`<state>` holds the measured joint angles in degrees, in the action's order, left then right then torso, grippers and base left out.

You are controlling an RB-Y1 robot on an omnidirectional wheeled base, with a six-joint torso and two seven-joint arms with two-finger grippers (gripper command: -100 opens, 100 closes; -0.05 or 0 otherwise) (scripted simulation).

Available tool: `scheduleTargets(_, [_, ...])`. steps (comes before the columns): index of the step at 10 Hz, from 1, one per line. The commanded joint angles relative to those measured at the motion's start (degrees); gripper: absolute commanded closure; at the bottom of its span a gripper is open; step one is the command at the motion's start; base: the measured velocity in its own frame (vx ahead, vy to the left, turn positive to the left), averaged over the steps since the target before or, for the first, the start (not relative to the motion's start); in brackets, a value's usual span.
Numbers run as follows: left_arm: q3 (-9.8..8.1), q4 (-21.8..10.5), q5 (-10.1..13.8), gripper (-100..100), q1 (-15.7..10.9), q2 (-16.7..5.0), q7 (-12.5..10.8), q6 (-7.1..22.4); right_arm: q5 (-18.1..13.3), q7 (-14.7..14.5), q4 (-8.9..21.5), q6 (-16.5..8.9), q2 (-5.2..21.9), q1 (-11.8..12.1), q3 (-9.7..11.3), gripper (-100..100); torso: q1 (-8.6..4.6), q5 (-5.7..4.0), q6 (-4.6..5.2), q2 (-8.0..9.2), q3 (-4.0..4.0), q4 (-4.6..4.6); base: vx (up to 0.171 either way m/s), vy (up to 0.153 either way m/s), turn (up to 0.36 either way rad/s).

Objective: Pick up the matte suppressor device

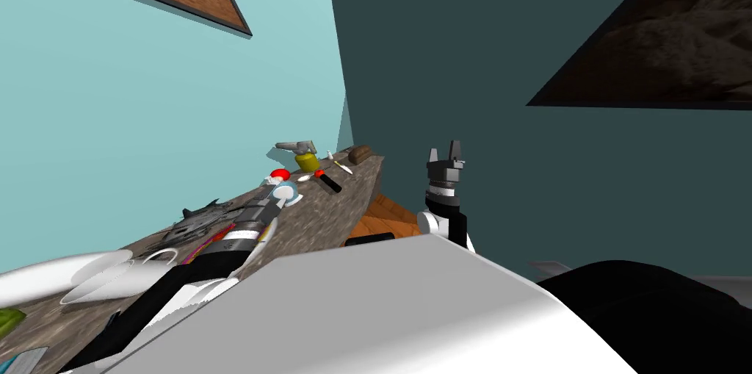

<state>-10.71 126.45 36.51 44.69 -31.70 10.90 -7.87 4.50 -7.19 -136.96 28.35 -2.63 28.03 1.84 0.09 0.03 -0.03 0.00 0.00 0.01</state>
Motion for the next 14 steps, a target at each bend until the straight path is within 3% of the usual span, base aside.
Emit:
scheduleTargets(1, [-1.14, 0.10, 2.86, -100, 1.68, -2.75, 0.19, 2.42, 0.00, 0.00, 0.00, 0.00, 0.00, 0.00, 0.00, 0, 0.00, 0.00, 0.00, 0.00, 0.00, 0.00, -0.002, 0.003, -0.262])
scheduleTargets(2, [-1.14, 0.10, 3.42, -100, 1.68, -2.75, 0.19, 2.42, 0.00, 0.00, 0.00, 0.00, 0.00, -0.01, 0.01, 0, -0.01, -0.01, 0.04, -0.02, -0.01, -0.01, -0.002, 0.010, -0.116])
scheduleTargets(3, [-1.99, 0.12, 5.61, -100, 3.07, -4.97, 0.39, 4.48, 0.00, 0.00, 0.00, 0.00, 0.00, 0.00, 0.00, 0, 0.00, 0.00, -0.01, -0.02, -0.01, -0.01, 0.001, 0.005, -0.202])
scheduleTargets(4, [-1.99, 0.12, 5.93, -100, 3.07, -4.97, 0.39, 4.48, 0.00, 0.00, 0.00, 0.00, 0.00, 0.00, 0.00, 0, 0.01, 0.00, 0.03, -0.04, -0.02, -0.01, 0.002, 0.008, -0.110])
scheduleTargets(9, [-5.15, -0.05, 14.41, -100, 8.91, -13.01, 0.74, 12.53, 0.00, 0.00, 0.00, 0.00, 0.00, 0.00, 0.00, 0, 0.00, -0.01, 0.03, -0.14, -0.08, -0.03, 0.021, 0.008, -0.262])
scheduleTargets(10, [-5.15, -0.05, 14.81, -100, 8.91, -13.60, 0.74, 12.74, 0.00, 0.00, 0.00, 0.00, 0.00, 0.00, 0.00, 0, 0.00, -0.01, 0.03, -0.18, -0.11, -0.04, 0.030, 0.016, -0.095])
scheduleTargets(12, [-6.58, -0.26, 18.47, -100, 11.92, -17.58, 0.64, 16.45, 0.00, 0.00, 0.00, 0.00, 0.00, 0.00, 0.00, 0, 0.01, 0.00, 0.02, -0.19, -0.11, -0.04, 0.046, 0.010, -0.256])
scheduleTargets(13, [-6.58, -0.26, 18.47, -100, 11.92, -17.72, 0.64, 16.78, 0.00, 0.00, 0.00, 0.00, 0.00, 0.00, 0.00, 0, 0.01, 0.00, 0.02, -0.26, -0.15, -0.06, 0.047, 0.022, -0.126])
scheduleTargets(14, [-7.25, -0.39, 20.11, -100, 13.42, -19.71, 0.54, 18.76, 0.00, 0.00, 0.00, 0.00, 0.00, 0.01, -0.01, 0, 0.03, 0.01, -0.03, -0.25, -0.15, -0.06, 0.047, 0.020, -0.170])
